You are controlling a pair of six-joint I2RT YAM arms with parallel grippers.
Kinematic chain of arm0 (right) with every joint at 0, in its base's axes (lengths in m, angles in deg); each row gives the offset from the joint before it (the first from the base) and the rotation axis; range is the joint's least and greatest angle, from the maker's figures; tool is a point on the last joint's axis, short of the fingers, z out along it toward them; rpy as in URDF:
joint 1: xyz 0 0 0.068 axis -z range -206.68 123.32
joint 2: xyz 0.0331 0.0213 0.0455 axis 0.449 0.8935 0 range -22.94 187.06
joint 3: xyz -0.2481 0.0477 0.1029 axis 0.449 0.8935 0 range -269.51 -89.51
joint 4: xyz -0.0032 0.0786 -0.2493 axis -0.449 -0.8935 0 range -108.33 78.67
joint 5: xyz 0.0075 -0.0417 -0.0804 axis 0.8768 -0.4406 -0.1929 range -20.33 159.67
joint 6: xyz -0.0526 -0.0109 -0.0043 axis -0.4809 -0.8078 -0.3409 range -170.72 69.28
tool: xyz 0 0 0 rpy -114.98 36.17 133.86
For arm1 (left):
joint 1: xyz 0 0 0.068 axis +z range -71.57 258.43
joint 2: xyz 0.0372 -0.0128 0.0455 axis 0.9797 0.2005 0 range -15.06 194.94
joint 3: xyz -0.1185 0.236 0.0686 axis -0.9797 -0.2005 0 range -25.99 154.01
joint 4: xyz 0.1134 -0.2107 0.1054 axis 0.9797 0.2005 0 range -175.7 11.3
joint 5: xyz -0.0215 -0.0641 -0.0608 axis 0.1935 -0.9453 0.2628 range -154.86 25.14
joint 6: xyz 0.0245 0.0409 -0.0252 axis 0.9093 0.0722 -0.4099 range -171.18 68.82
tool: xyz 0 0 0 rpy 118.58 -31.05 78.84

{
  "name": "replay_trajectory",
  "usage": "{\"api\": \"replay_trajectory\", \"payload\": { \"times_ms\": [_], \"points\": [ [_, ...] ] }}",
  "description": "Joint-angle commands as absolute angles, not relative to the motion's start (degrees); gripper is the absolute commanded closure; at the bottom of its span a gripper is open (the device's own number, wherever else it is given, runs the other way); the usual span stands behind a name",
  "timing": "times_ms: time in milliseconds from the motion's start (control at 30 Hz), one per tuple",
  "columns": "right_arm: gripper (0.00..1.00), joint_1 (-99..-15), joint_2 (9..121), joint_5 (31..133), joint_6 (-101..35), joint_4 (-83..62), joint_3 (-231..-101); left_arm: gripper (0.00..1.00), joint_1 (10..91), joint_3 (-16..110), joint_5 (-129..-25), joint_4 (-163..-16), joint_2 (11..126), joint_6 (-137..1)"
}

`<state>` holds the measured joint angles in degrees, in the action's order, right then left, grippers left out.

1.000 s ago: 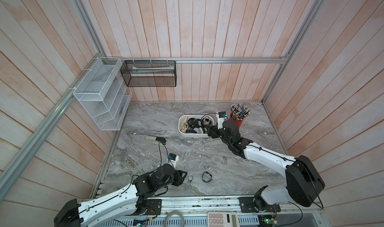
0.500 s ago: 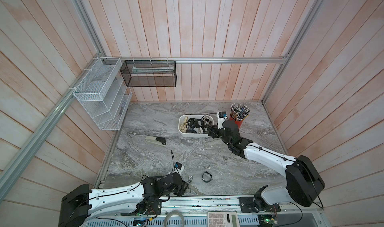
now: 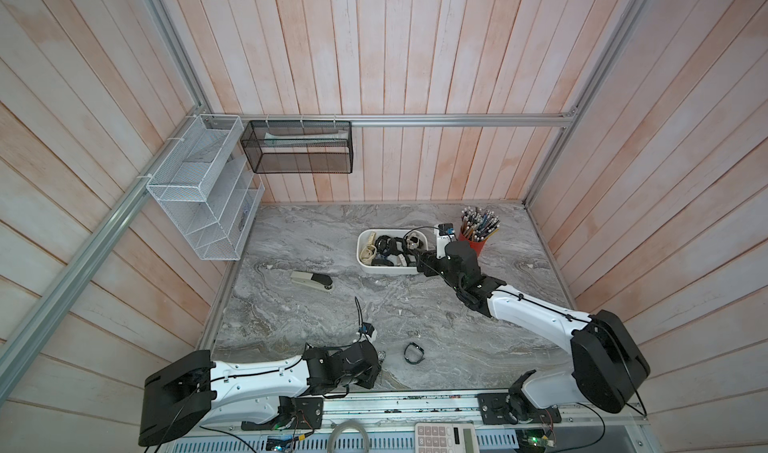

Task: Put the watch into the storage box
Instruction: Pick up the watch at the center of the board.

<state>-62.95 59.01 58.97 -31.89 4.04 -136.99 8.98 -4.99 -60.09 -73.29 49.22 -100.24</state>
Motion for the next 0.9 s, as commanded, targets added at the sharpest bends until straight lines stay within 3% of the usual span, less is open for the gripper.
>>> {"api": "replay_trajectory", "payload": {
  "times_ms": [0, 267, 600, 867],
  "points": [
    [0.21, -62.72, 57.66, 57.63, -32.66, 3.7, -136.0, 0.66, 8.73, -3.98, -61.08, -73.17, 51.39, -98.9],
    [0.21, -62.6, 57.68, 57.54, -32.79, 4.04, -135.65, 0.99, 8.73, -0.15, -59.94, -68.84, 57.96, -97.85],
    [0.21, -62.21, 57.06, 57.26, -32.82, 4.58, -134.81, 1.0, 9.24, 5.8, -53.44, -63.74, 56.42, -95.45],
    [0.21, -62.02, 56.53, 56.99, -32.88, 4.91, -134.52, 1.0, 14.3, 10.2, -51.24, -64.21, 51.36, -89.59]
  ]
}}
